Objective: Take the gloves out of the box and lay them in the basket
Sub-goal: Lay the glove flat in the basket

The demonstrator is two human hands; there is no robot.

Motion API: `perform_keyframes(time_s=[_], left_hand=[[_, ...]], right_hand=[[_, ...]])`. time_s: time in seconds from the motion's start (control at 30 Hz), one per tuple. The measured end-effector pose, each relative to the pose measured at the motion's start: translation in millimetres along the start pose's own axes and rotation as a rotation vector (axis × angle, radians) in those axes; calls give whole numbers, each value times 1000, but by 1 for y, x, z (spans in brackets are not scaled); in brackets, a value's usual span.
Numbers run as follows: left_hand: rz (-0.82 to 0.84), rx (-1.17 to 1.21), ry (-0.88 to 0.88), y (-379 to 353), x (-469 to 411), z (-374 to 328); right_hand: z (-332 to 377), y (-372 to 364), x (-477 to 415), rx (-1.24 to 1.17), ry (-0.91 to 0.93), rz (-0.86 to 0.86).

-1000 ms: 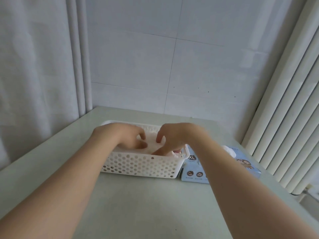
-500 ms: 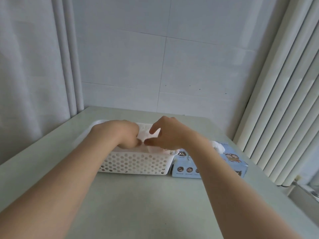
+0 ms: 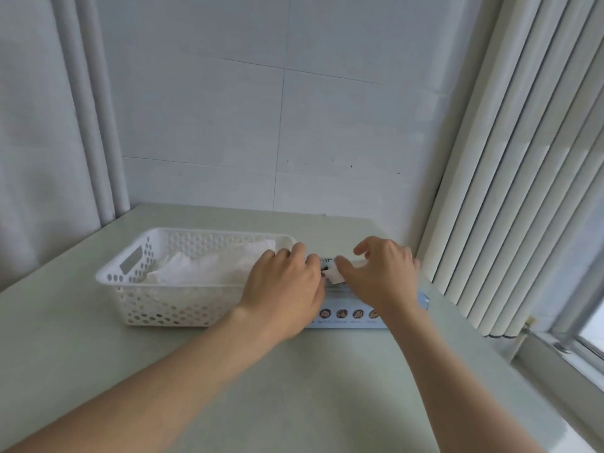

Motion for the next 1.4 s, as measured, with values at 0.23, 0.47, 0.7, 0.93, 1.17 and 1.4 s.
perform_keyframes(time_s=[0.23, 0.47, 0.7, 0.93, 1.17, 1.4], left_hand=[[-115, -113, -112, -11, 10, -1], [-78, -67, -170, -19, 12, -8], [-79, -40, -170, -20, 8, -7], [-86, -47, -209, -18, 7, -8], [-57, -85, -206, -21, 8, -6], [-76, -52, -204, -17, 10, -9]], right_hand=[[-5, -13, 8, -45, -11, 12], [-9, -2, 11, -84, -20, -188], [-6, 8, 13, -471, -11, -363], [-7, 40, 25, -699, 18, -598], [-2, 70, 41, -744, 83, -770], [5, 79, 46, -812, 119, -650]])
Point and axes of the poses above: each hand's wrist, its own x-axis away from the middle knuckle, its own y-axis out of the back of the hand, z = x × y, the point moved 7 cm from there along -x, towards the middle knuckle, and after that the axes turned 15 degrees about x, right-handed, at the moved point
